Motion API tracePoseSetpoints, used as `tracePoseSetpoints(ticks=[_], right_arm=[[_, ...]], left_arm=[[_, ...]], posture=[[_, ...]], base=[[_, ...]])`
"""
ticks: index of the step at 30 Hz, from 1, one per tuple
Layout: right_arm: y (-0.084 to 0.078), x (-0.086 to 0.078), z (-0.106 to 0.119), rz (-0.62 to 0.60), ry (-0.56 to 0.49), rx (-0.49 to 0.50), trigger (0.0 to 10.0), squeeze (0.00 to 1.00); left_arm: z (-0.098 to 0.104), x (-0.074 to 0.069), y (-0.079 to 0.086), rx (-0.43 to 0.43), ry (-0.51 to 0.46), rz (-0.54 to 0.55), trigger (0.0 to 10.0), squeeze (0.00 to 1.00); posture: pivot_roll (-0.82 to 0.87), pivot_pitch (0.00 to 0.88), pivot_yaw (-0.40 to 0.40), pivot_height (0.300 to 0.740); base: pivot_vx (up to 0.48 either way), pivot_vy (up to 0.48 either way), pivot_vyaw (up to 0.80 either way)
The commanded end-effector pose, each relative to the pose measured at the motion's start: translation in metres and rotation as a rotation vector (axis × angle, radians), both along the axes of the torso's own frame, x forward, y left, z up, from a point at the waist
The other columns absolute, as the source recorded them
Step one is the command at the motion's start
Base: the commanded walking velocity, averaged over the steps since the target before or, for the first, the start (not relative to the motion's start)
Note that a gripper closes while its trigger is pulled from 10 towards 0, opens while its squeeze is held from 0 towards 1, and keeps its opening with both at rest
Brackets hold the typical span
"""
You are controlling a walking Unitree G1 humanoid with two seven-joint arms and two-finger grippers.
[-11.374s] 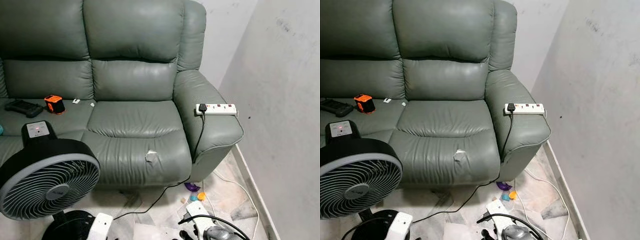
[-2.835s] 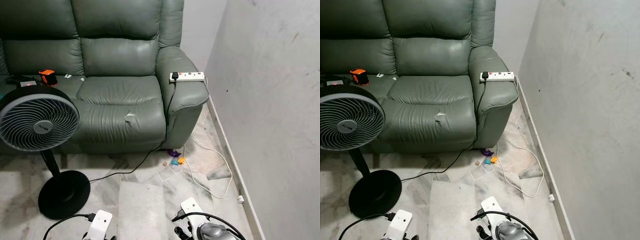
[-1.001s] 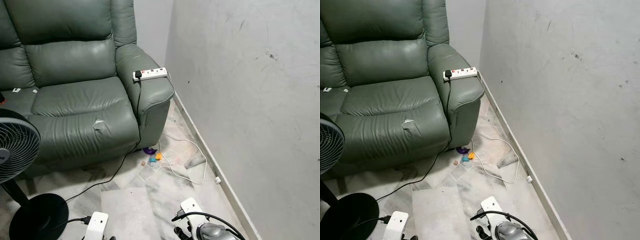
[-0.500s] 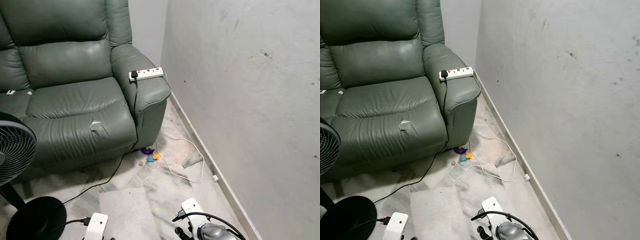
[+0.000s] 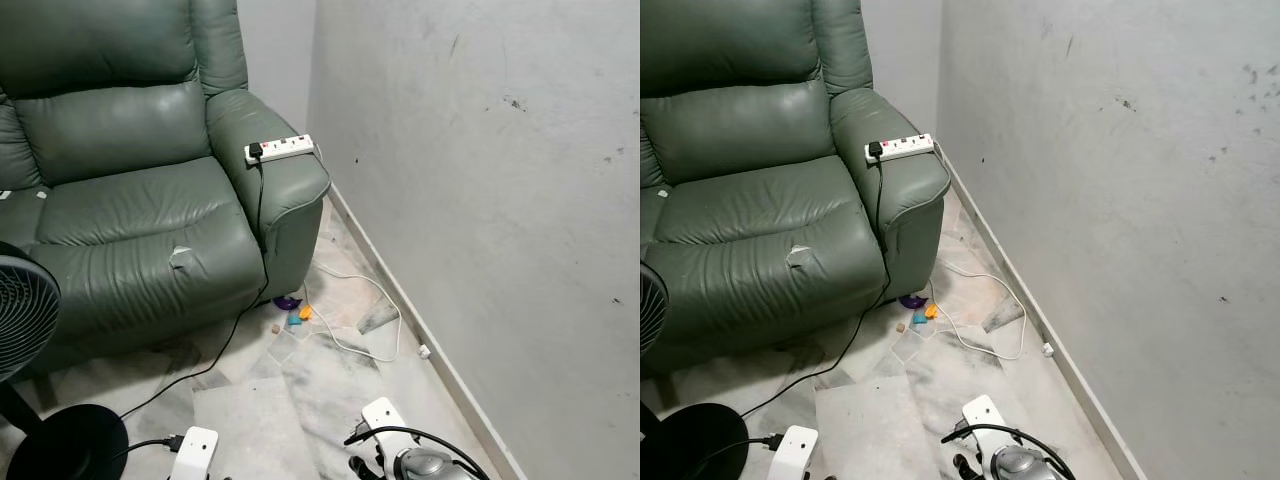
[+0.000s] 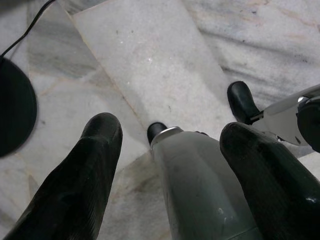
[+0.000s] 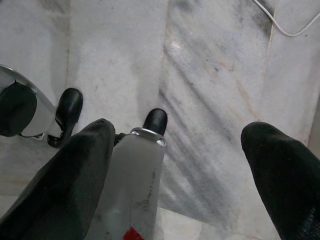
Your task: Hang keys on a hook
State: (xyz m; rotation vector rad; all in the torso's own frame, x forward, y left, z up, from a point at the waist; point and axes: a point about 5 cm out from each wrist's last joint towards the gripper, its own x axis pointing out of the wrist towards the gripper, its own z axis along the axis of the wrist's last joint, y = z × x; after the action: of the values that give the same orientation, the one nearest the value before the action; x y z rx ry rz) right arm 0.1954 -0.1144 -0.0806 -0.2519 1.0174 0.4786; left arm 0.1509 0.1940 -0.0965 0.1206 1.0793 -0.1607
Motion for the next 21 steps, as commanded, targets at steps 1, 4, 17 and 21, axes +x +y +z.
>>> tracePoseSetpoints(ticks=[1,4,17,21], right_arm=[[-0.0019,-0.0027,-0.0016,-0.012,0.013,-0.007,10.0,0.00],[-0.0018,-0.0027,-0.0016,-0.013,0.013,-0.006,10.0,0.00],[-0.0010,-0.0017,-0.0010,-0.006,0.009,-0.003,10.0,0.00],[-0.0007,-0.0014,-0.0009,-0.006,0.010,-0.003,10.0,0.00]], left_arm=[[-0.0013,-0.0026,-0.0020,-0.002,0.010,-0.009,10.0,0.00],[-0.0013,-0.0026,-0.0020,-0.001,0.012,-0.012,10.0,0.00],[-0.0011,-0.0021,-0.0013,0.002,0.015,-0.014,10.0,0.00],[-0.0011,-0.0020,-0.0010,0.002,0.017,-0.013,10.0,0.00]], posture=[[0.06,0.068,-0.075,0.740],[0.06,0.067,-0.074,0.740],[0.06,0.070,-0.074,0.740],[0.06,0.072,-0.072,0.740]], base=[[0.000,0.000,-0.77],[0.000,0.000,-0.77],[0.000,0.000,-0.77],[0.000,0.000,-0.77]])
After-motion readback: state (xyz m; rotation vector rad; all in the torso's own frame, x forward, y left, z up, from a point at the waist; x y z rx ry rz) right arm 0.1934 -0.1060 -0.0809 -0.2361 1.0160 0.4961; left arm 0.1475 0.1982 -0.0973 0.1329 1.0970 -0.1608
